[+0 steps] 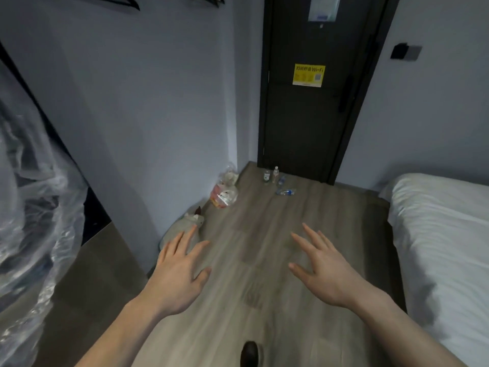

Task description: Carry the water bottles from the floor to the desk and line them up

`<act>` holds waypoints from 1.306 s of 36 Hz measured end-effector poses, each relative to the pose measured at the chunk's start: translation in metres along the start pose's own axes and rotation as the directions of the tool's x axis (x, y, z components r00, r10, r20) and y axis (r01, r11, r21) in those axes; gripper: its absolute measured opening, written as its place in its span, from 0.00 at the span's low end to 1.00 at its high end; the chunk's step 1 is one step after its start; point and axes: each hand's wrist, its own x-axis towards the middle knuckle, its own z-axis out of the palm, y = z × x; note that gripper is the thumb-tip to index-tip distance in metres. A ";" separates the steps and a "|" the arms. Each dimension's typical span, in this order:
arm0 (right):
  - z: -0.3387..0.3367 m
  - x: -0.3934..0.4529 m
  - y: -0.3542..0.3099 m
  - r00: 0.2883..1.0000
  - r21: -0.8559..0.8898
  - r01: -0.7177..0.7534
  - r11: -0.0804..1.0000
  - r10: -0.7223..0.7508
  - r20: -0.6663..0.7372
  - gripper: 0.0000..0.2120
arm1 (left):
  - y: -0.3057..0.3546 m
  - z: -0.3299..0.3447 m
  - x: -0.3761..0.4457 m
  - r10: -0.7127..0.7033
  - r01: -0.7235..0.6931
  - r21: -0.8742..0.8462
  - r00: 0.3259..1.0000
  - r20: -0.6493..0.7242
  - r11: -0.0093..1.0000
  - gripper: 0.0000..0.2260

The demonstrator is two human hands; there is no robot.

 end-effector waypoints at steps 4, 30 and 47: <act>-0.016 0.059 0.032 1.000 -0.029 -0.015 0.999 0.015 -0.004 0.35 | -0.002 0.009 0.070 -0.006 0.006 -0.017 1.000 0.005 1.000 0.30; -0.138 0.396 0.256 0.980 0.058 -0.187 0.981 0.191 -0.062 0.36 | 0.112 0.040 0.555 0.227 -0.225 -0.032 0.972 0.067 0.974 0.29; -0.228 0.690 0.377 0.992 0.028 -0.026 0.999 0.022 0.124 0.35 | 0.131 0.071 0.793 -0.019 0.019 -0.051 1.000 0.000 0.998 0.32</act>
